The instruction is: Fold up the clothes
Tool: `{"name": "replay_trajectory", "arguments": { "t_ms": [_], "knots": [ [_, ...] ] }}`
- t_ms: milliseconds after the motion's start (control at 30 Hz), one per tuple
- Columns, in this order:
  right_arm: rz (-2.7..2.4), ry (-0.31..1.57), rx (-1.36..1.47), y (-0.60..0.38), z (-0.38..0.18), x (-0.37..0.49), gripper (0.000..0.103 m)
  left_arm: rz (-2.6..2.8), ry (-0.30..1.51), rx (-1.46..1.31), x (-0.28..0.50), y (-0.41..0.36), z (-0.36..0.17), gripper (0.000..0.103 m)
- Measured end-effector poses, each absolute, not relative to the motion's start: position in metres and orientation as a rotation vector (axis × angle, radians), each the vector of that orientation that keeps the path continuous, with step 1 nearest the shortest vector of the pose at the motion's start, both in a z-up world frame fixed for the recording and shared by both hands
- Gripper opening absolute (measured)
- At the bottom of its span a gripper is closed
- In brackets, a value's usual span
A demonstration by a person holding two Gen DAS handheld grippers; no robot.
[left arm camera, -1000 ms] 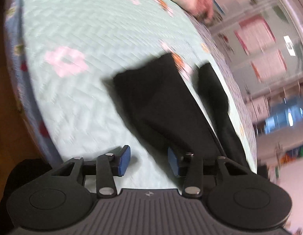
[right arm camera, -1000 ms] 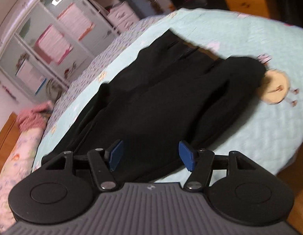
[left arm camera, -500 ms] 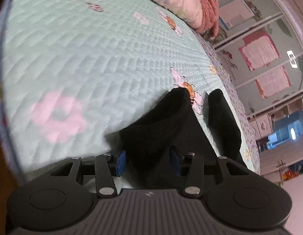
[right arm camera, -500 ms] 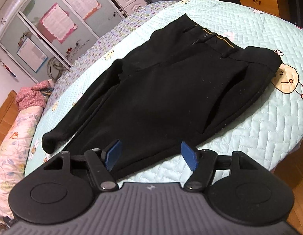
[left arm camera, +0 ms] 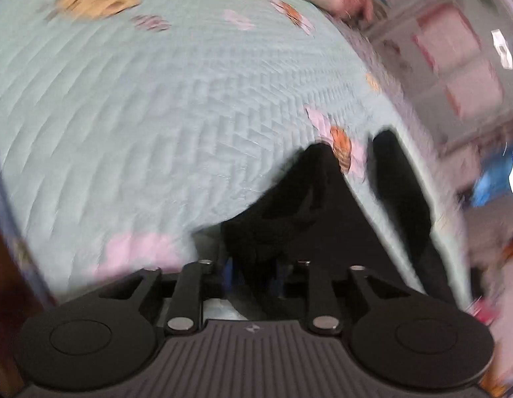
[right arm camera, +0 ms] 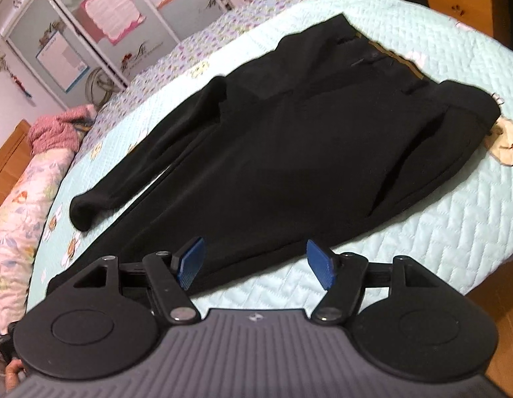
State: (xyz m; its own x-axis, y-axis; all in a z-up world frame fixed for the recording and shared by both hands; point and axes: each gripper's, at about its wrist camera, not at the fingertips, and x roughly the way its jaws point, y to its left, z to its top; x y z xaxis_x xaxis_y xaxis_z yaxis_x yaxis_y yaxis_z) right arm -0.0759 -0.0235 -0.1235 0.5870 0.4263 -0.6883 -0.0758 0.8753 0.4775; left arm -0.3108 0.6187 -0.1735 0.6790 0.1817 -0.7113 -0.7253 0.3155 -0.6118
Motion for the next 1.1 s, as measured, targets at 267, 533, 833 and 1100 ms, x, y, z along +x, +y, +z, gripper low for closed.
{"name": "replay_trajectory", "arguments": {
  "t_ms": [267,533,833,1100],
  "knots": [
    [0.294,0.908,0.442,-0.023,-0.119,-0.076,0.070,0.898,0.378,-1.153,-0.358,0.600,-0.138,0.041],
    [0.359,0.954,0.406,0.002,-0.125,-0.074,0.071,0.452,0.402,-0.955,-0.289,0.592,-0.104,0.047],
    [0.500,1.062,0.327,0.060,-0.142,-0.067,0.071,0.558,0.628,-0.895,-0.253,0.584,-0.155,0.051],
    [0.874,0.909,-0.014,0.196,-0.102,-0.056,0.071,0.884,0.387,-1.179,-0.270,0.525,-0.166,0.056]
  ]
}}
